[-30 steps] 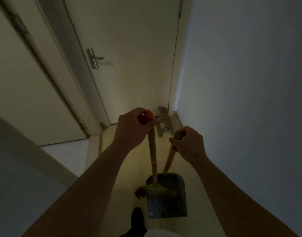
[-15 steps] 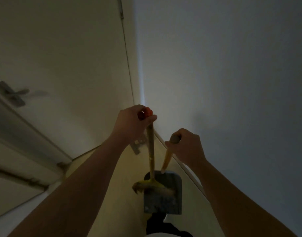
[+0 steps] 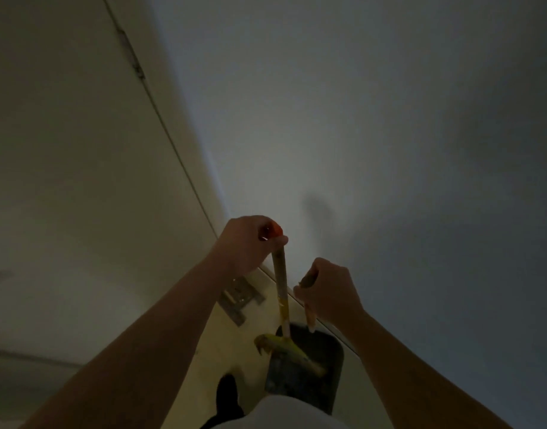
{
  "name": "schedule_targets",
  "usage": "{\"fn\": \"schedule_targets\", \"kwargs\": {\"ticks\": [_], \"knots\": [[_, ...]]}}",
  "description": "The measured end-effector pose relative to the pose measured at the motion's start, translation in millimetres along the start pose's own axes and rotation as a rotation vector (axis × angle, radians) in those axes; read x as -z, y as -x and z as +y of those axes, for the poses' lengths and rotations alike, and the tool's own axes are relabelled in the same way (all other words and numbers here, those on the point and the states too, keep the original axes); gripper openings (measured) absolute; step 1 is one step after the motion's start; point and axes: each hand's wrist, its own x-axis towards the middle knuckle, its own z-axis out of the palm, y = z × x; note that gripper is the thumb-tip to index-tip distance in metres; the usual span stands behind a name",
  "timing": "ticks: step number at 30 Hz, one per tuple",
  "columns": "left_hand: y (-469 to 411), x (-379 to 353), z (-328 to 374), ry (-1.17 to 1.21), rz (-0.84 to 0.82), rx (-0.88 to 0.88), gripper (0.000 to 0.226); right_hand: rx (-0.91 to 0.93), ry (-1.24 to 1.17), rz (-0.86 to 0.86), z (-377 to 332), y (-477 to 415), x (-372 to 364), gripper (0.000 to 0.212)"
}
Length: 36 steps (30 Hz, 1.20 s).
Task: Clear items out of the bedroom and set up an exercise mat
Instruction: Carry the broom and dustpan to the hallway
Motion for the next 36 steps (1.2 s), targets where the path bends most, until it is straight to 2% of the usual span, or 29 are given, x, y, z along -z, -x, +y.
{"fn": "schedule_targets", "kwargs": {"ticks": [8, 15, 21, 28, 36], "knots": [[-113, -9, -29, -0.073, -0.212, -0.224, 0.028, -0.264, -0.066, 0.02, -4, -67, -19, 0.024], [-194, -28, -70, 0.012, -0.43, -0.434, 0.029, -0.532, -0.084, 0.121, -16, -108, -60, 0.021], [-222, -40, -88, 0.048, -0.557, -0.576, 0.032, -0.727, -0.156, 0.231, -15, -125, -91, 0.036], [-249, -54, -104, 0.017, -0.59, -0.625, 0.03, -0.806, -0.194, 0.286, -8, -155, -118, 0.038], [-264, -71, -121, -0.028, -0.587, -0.594, 0.027, -0.812, -0.2, 0.338, -1, -175, -144, 0.032]]}}
